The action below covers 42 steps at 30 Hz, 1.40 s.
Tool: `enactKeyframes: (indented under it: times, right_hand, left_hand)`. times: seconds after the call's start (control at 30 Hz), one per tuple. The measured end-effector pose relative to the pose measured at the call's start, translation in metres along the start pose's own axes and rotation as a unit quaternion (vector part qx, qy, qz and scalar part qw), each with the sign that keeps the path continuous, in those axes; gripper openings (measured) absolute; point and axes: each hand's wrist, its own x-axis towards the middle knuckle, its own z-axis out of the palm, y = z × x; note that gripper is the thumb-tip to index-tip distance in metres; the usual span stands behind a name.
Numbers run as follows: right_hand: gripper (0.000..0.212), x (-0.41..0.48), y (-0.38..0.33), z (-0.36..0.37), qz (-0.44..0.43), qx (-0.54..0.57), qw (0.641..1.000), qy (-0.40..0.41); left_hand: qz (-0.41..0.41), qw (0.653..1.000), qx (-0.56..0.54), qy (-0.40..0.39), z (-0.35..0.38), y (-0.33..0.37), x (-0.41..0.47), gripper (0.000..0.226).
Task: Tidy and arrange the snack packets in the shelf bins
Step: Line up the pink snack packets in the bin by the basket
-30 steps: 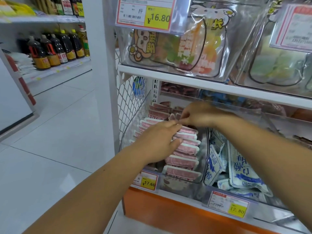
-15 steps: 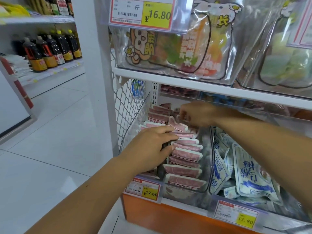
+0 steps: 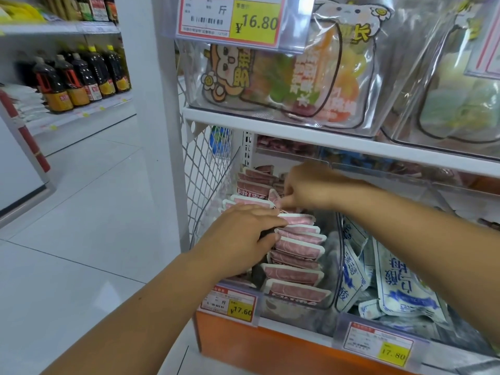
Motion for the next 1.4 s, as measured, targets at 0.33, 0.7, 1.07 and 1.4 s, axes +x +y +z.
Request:
enactKeyframes:
  times: [0.33, 0.7, 1.07, 1.4]
  right_hand:
    - [0.041, 0.006, 0.009, -0.006, -0.010, 0.012, 0.996, -0.089]
    - [0.038, 0.004, 0.045, -0.016, 0.013, 0.088, 0.990, 0.106]
    - [0.010, 0.006, 0.031, -0.003, 0.007, -0.111, 0.987, -0.115]
    - [0.020, 0.016, 0.030, 0.002, -0.049, -0.005, 0.997, -0.054]
  left_hand:
    - [-0.008, 1.000, 0.005, -0.011, -0.002, -0.001, -0.004, 0.038]
    - [0.010, 0.999, 0.020, -0.024, -0.002, 0.002, 0.008, 0.045]
    - [-0.060, 0.994, 0.016, -0.093, -0.006, 0.007, 0.025, 0.057]
    - [-0.049, 0.994, 0.048, -0.090, -0.003, 0.007, 0.032, 0.057]
